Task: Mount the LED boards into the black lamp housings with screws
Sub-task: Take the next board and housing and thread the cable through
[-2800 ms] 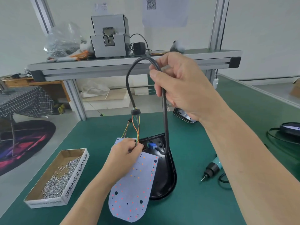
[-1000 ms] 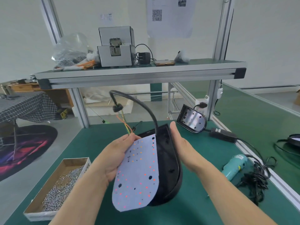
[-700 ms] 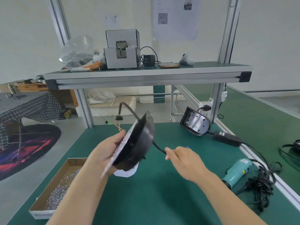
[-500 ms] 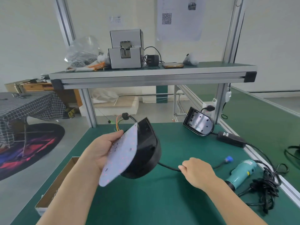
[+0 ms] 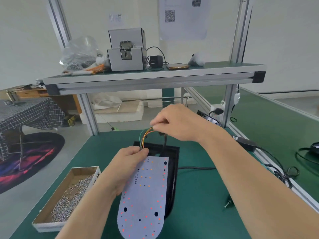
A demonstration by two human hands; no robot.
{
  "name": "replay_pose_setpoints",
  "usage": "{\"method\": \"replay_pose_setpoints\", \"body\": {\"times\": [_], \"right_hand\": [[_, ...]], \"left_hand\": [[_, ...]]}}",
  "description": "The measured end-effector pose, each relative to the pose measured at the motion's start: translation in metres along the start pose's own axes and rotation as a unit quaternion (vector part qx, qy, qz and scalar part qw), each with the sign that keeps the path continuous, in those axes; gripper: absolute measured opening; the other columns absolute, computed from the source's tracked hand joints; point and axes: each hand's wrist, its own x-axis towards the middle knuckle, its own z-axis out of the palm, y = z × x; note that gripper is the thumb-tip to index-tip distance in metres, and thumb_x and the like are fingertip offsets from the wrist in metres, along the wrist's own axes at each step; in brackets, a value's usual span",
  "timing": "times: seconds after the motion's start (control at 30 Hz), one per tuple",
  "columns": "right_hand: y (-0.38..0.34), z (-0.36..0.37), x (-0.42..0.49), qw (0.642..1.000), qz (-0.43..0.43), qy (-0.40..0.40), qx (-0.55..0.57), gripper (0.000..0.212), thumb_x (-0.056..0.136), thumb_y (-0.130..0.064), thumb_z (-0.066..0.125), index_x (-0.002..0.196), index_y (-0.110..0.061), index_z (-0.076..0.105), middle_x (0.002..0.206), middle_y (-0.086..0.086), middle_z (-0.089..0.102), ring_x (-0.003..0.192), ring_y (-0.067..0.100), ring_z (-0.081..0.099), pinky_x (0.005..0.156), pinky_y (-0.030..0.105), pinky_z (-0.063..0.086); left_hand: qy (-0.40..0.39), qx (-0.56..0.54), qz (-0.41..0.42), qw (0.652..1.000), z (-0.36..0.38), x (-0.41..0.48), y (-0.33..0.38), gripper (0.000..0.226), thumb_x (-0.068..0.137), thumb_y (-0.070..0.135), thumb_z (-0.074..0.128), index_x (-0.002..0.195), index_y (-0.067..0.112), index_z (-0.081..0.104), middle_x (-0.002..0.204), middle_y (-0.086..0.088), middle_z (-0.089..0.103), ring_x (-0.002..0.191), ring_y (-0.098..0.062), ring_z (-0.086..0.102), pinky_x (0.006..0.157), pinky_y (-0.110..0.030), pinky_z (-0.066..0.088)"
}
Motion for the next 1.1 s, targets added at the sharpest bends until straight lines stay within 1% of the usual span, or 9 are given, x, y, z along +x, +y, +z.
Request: {"method": "replay_pose_setpoints", "body": {"times": [0.13, 0.27, 0.47, 0.57, 0.63, 0.7, 0.8, 0.93, 1.1], "right_hand": [[-0.005, 0.005, -0.017, 0.999, -0.007, -0.045, 0.023, 0.025, 0.09, -0.013, 0.069, 0.114, -0.015, 0.075, 0.092, -0.003, 0.069, 0.073, 0.001, 0.058, 0.07, 0.01, 0.045], [-0.001, 0.031, -0.03, 0.999, -0.034, -0.033, -0.025, 0.015, 0.088, -0.003, 0.06, 0.1, -0.008, 0.069, 0.094, 0.006, 0.062, 0.084, 0.021, 0.057, 0.081, 0.039, 0.046], [0.022, 0.06, -0.039, 0.98, -0.126, 0.116, -0.102, 0.007, 0.091, -0.011, 0.069, 0.085, -0.007, 0.067, 0.083, 0.004, 0.056, 0.08, 0.025, 0.049, 0.072, 0.042, 0.045], [0.028, 0.068, -0.04, 0.976, -0.123, 0.18, -0.028, 0.014, 0.087, -0.013, 0.076, 0.096, -0.012, 0.064, 0.107, 0.003, 0.055, 0.098, 0.026, 0.052, 0.082, 0.039, 0.047], [0.032, 0.068, -0.041, 0.986, -0.03, 0.137, 0.087, 0.036, 0.086, -0.022, 0.076, 0.107, -0.023, 0.046, 0.116, -0.004, 0.053, 0.101, 0.021, 0.057, 0.088, 0.041, 0.049], [0.037, 0.068, -0.038, 0.991, 0.045, 0.068, 0.11, 0.046, 0.086, -0.033, 0.076, 0.112, -0.029, 0.039, 0.107, -0.01, 0.06, 0.091, 0.016, 0.062, 0.083, 0.039, 0.05], [0.036, 0.072, -0.036, 1.0, 0.015, 0.019, 0.015, 0.026, 0.09, -0.035, 0.069, 0.113, -0.027, 0.057, 0.093, -0.012, 0.066, 0.087, 0.017, 0.058, 0.076, 0.036, 0.047], [0.033, 0.079, -0.034, 0.998, 0.013, 0.055, -0.041, 0.011, 0.089, -0.032, 0.06, 0.099, -0.031, 0.062, 0.097, -0.011, 0.065, 0.096, 0.019, 0.059, 0.071, 0.034, 0.043], [0.033, 0.089, -0.031, 0.993, -0.009, 0.064, -0.097, 0.007, 0.088, -0.034, 0.056, 0.091, -0.028, 0.055, 0.084, -0.007, 0.052, 0.085, 0.025, 0.058, 0.064, 0.035, 0.045]], "left_hand": [[0.024, 0.039, 0.049, 0.998, -0.006, -0.004, -0.003, 0.046, 0.101, 0.023, 0.058, 0.074, -0.009, 0.04, 0.082, -0.009, 0.042, 0.075, -0.02, 0.045, 0.075, -0.037, 0.028], [0.03, 0.069, 0.089, 0.993, -0.007, -0.007, 0.0, 0.044, 0.101, 0.021, 0.058, 0.07, -0.007, 0.04, 0.085, -0.007, 0.039, 0.075, -0.016, 0.042, 0.074, -0.034, 0.029], [-0.011, 0.113, 0.114, 0.987, -0.004, -0.015, 0.003, 0.041, 0.099, 0.015, 0.058, 0.066, 0.002, 0.037, 0.084, -0.006, 0.034, 0.086, -0.013, 0.045, 0.075, -0.03, 0.029], [-0.026, 0.119, 0.131, 0.984, -0.003, -0.016, 0.005, 0.045, 0.097, 0.014, 0.06, 0.06, 0.012, 0.035, 0.083, 0.001, 0.032, 0.081, -0.007, 0.04, 0.07, -0.023, 0.028], [-0.035, 0.128, 0.145, 0.98, -0.004, -0.016, 0.005, 0.048, 0.097, 0.015, 0.062, 0.058, 0.016, 0.034, 0.08, 0.012, 0.034, 0.081, -0.005, 0.04, 0.066, -0.017, 0.029], [-0.05, 0.15, 0.166, 0.973, -0.003, -0.016, 0.003, 0.048, 0.097, 0.017, 0.064, 0.055, 0.02, 0.04, 0.081, 0.017, 0.043, 0.077, -0.009, 0.044, 0.067, -0.017, 0.031], [-0.065, 0.179, 0.182, 0.965, 0.001, -0.016, 0.001, 0.036, 0.087, 0.031, 0.062, 0.058, 0.014, 0.047, 0.101, 0.012, 0.051, 0.089, -0.027, 0.05, 0.076, -0.028, 0.036], [-0.072, 0.186, 0.19, 0.961, 0.004, -0.011, -0.001, 0.037, 0.089, 0.028, 0.063, 0.059, 0.014, 0.048, 0.106, 0.012, 0.05, 0.092, -0.022, 0.052, 0.075, -0.023, 0.038], [-0.063, 0.221, 0.2, 0.953, 0.009, -0.009, -0.003, 0.043, 0.096, 0.009, 0.064, 0.056, 0.018, 0.047, 0.105, 0.014, 0.051, 0.09, -0.013, 0.052, 0.074, -0.02, 0.037]]}}
